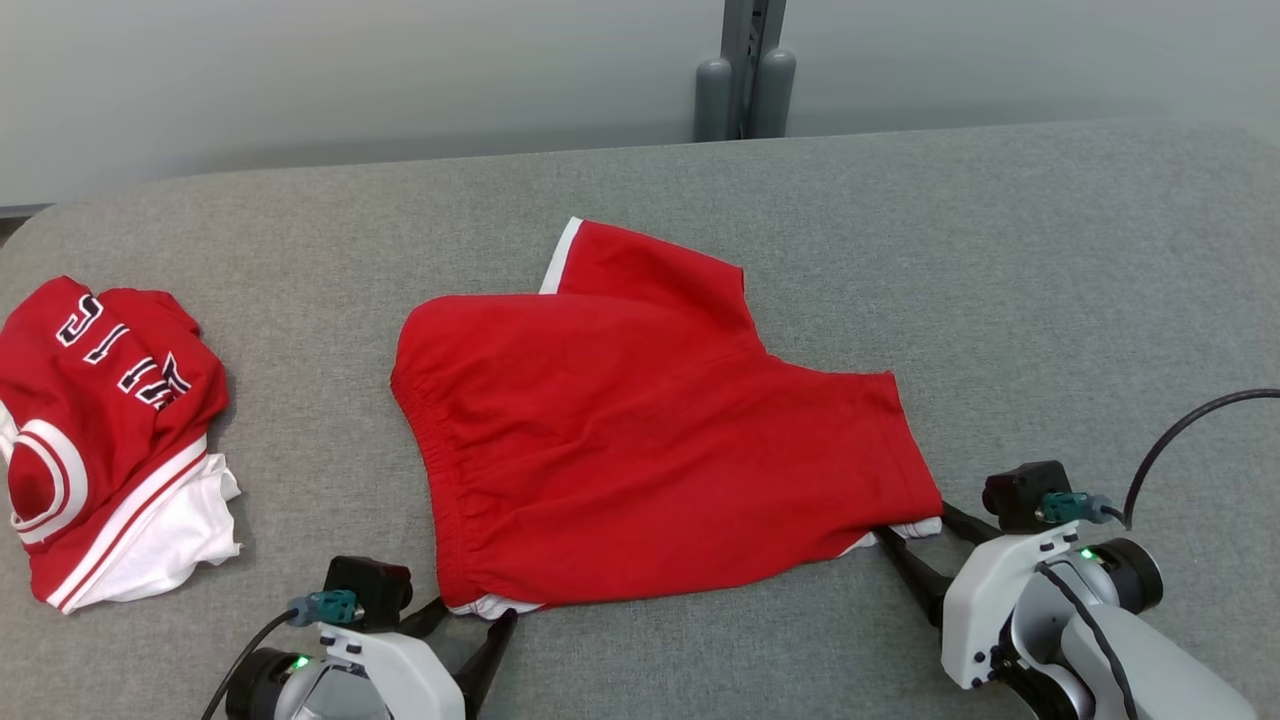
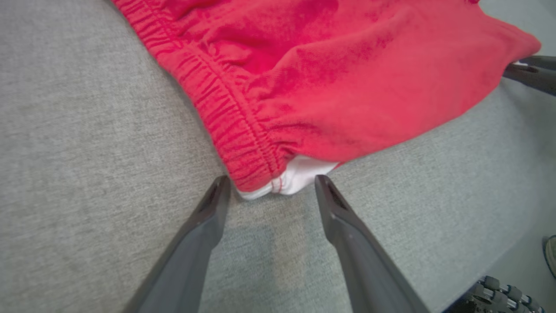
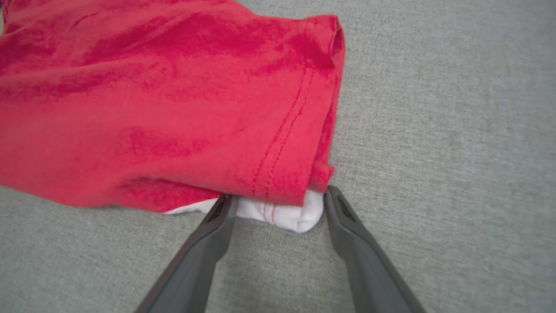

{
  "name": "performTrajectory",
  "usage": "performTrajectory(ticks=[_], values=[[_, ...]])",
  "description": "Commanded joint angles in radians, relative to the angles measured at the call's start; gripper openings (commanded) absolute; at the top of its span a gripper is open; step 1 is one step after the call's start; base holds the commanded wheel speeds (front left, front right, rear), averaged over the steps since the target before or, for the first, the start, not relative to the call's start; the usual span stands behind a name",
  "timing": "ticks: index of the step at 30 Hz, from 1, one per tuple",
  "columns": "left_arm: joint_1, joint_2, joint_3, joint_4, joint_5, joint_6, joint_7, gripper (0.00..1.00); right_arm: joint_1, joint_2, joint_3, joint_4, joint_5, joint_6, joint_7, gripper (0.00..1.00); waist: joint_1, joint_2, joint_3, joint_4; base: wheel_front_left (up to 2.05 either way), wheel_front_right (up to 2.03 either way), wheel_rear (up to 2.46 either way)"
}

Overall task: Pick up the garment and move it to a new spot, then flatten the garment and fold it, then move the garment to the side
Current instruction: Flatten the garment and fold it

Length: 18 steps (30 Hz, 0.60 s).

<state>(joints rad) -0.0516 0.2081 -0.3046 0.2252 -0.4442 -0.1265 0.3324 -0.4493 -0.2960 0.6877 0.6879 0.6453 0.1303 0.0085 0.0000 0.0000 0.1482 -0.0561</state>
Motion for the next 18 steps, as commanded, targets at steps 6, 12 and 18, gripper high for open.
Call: performTrajectory(ticks=[6, 12, 18], values=[[-0.032, 0.012, -0.025, 0.017, -0.018, -0.005, -0.025, 0.0, -0.006, -0.001, 0.031, 0.005, 0.018, 0.001, -0.017, 0.21, 0.0, 0.0, -0.002, 0.001, 0.0, 0.0, 0.0], [-0.035, 0.023, -0.038, 0.027, -0.033, -0.006, -0.042, 0.0, -0.003, -0.009, 0.056, 0.005, 0.035, 0.001, -0.031, 0.0, 0.0, 0.0, -0.021, 0.002, 0.0, 0.0, 0.0], [0.007, 0.031, -0.036, 0.004, -0.065, -0.004, -0.033, 0.0, 0.013, -0.027, 0.062, -0.005, 0.053, 0.001, -0.048, 0.0, 0.0, 0.0, -0.055, 0.004, 0.0, 0.0, 0.0]])
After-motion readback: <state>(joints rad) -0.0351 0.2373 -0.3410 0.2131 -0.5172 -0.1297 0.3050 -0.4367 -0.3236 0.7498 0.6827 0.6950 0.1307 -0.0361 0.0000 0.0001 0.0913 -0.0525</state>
